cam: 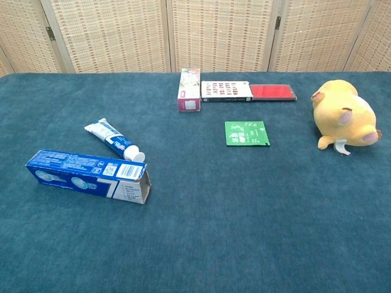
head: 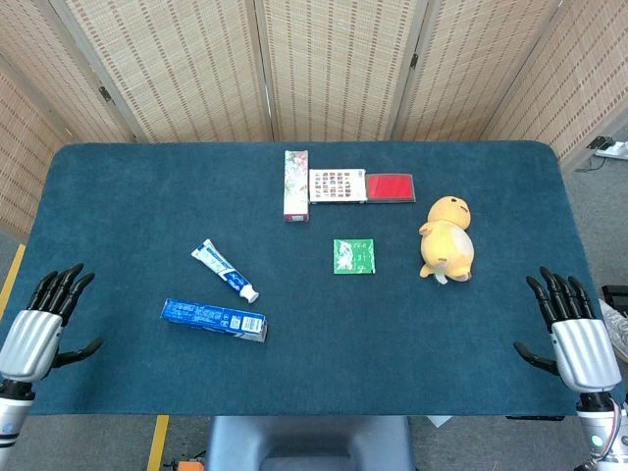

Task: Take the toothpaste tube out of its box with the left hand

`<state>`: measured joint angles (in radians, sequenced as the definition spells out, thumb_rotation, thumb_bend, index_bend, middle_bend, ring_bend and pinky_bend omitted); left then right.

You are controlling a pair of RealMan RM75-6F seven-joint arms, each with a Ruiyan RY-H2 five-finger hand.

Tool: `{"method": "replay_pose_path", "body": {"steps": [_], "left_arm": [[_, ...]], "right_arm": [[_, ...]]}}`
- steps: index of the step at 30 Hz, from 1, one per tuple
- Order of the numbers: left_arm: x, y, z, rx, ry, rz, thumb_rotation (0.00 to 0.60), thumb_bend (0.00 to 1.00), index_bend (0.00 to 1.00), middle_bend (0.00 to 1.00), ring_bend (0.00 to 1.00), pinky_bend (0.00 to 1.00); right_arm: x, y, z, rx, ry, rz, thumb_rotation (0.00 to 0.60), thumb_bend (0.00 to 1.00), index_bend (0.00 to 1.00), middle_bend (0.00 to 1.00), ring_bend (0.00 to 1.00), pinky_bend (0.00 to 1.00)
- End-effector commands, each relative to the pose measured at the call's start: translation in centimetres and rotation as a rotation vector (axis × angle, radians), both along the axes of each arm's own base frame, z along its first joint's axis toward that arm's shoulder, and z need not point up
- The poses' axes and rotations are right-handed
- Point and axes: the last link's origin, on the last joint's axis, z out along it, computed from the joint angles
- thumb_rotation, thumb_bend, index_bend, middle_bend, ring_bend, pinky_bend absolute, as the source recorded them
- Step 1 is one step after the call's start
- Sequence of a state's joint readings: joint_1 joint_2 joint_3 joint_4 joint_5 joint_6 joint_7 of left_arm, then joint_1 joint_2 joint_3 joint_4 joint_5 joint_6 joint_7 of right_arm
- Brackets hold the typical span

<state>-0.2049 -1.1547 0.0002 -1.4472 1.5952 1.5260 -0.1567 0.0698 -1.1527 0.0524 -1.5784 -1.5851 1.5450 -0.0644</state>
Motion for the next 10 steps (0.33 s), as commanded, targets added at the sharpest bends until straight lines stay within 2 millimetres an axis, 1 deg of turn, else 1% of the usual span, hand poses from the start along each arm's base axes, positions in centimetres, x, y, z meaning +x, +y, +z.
{"method": "replay_pose_path", "body": {"steps": [1,3,10], "left_arm": [[-2.23,-2.18,-0.74,0.027,-0.013,0.05,0.6,0.19,0.0,0.0,0.0,0.0],[-2.52,-2.33,-0.84,0.017,0.0,0.059,0.6,0.19,0.0,0.0,0.0,0.0],[-2.37,-2.53,-0.55,0.018,-0.018,0.042,0.6,0.19,0.0,0.0,0.0,0.0]], "right_arm": [[-0.03,-0.07,-0.13,0.003,0.003,-0.004,0.6,0.2,0.0,0.0,0.0,0.0],[-0.06,-0.21,-0.23,0.007,0.007,-0.007,0.6,0.2,0.0,0.0,0.0,0.0],[-0.06,-0.31,-0.38,0.012,0.013,-0.01,0.6,0.2,0.0,0.0,0.0,0.0]]}}
